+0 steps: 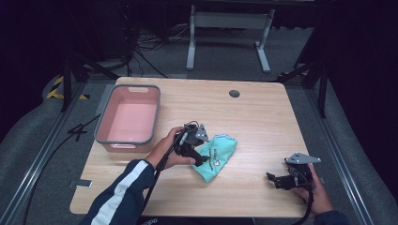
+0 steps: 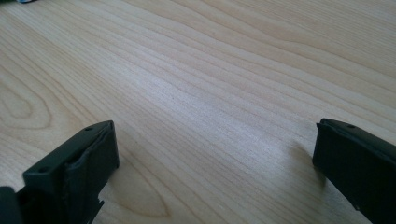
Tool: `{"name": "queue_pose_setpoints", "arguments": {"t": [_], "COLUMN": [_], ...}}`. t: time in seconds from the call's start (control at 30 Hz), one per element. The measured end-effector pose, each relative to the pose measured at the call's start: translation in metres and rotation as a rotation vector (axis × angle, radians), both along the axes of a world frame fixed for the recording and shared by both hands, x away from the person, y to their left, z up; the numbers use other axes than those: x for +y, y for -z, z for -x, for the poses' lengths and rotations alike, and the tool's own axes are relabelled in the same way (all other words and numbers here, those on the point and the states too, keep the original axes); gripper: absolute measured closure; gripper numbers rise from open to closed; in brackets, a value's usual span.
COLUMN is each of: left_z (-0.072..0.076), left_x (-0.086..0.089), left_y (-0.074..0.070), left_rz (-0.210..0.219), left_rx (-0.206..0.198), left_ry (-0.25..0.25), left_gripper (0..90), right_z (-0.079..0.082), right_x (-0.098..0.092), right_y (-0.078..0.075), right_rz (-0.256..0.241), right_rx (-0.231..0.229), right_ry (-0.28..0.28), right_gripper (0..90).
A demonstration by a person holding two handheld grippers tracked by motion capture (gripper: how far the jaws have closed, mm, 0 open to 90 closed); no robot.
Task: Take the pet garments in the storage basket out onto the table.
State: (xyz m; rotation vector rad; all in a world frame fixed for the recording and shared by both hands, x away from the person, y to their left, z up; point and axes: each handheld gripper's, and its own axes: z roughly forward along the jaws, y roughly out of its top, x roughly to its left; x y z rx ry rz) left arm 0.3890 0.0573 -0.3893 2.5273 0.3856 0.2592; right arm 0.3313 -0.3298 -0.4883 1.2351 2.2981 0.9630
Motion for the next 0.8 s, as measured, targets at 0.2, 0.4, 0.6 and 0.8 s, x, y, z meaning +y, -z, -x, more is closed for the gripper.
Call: {"name": "queue_pose_setpoints", "arguments": {"t": [0.2,0.4,0.6,0.8], "left_z": [0.015,0.025,0.031,0.039], "left_x": [0.013,0.031,0.050,0.068], "left_y": [-0.007,-0.008,-0.006,-0.004], "left_rz": [-0.032,-0.075,-0.101,-0.133], "left_rx": [-0.041,-0.066,-0.081,-0.092], "left_ry": [0.024,0.016,0.009,-0.001], "left_gripper": [21.6,22.3,22.0,21.8], "right_z": [0.000,0.000,0.000,0.000], "right_x": [0.000,0.000,0.000,0.000], "right_y": [0.000,0.000,0.000,0.000], "right_rz": [0.000,0.000,0.000,0.000], "right_rx": [0.000,0.000,0.000,0.000], "right_ry": [0.000,0.000,0.000,0.000], "right_gripper": [0.6,0.6,0.6,0.6]}}
